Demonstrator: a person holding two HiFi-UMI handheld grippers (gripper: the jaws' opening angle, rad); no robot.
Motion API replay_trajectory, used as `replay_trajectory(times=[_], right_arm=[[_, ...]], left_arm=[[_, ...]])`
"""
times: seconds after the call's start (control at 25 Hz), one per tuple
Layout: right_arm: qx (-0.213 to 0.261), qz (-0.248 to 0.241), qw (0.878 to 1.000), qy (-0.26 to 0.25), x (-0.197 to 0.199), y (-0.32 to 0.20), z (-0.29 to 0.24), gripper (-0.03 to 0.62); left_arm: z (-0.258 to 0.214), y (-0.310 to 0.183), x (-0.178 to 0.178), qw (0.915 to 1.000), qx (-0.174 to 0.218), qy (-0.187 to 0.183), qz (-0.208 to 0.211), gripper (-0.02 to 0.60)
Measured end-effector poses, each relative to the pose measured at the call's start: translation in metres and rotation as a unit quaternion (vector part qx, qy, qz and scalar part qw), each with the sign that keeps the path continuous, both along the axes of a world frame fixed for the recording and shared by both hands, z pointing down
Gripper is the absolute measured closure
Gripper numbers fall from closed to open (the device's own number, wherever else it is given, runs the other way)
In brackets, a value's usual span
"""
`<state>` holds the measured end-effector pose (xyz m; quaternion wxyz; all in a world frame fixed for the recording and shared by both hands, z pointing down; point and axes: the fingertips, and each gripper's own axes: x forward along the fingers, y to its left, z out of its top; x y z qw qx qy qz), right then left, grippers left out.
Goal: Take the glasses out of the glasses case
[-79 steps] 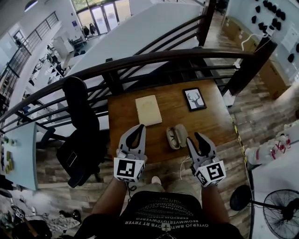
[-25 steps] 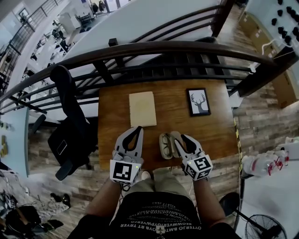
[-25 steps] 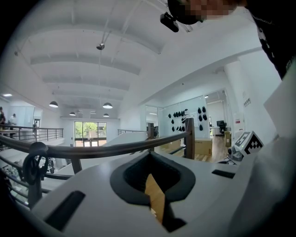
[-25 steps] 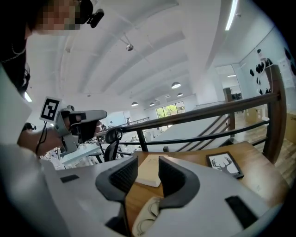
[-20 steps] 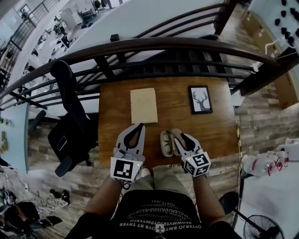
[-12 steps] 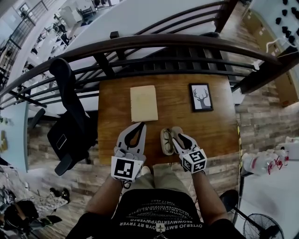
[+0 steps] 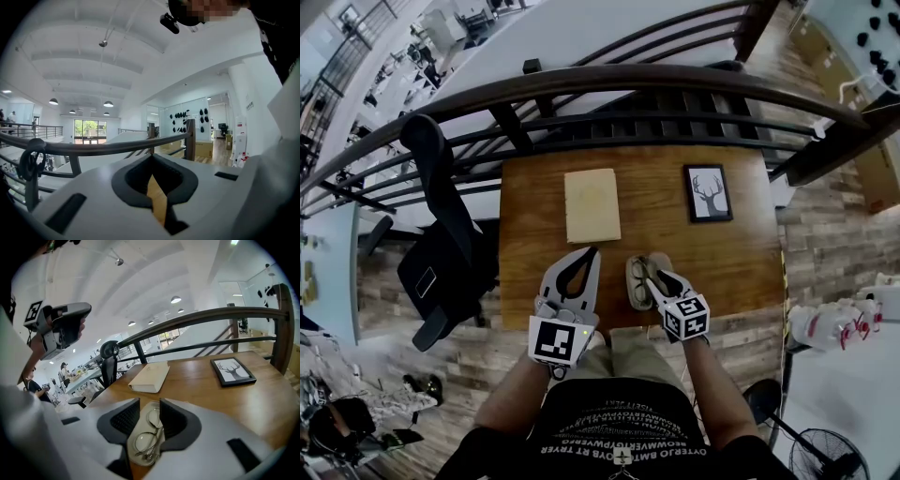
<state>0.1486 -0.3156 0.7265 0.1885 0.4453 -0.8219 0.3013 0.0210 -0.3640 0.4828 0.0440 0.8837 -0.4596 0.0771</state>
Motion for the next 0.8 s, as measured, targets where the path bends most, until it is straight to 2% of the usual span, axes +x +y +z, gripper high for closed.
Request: replay_trajectory(times=[0.4, 0.8], right_arm=[[-0.054, -0.003, 0.998, 0.01, -0.004, 0.004, 0.038, 0.471], [-0.125, 0.003, 0.991, 0.055, -0.003, 0.005, 0.068, 0.477]], left_arm=[[0.006, 0.003, -0.003, 0.9999, -0.008, 0.0, -0.006, 0.555], [0.008, 0.008, -0.008, 0.9999, -0.01, -0.001, -0.011, 0.555]])
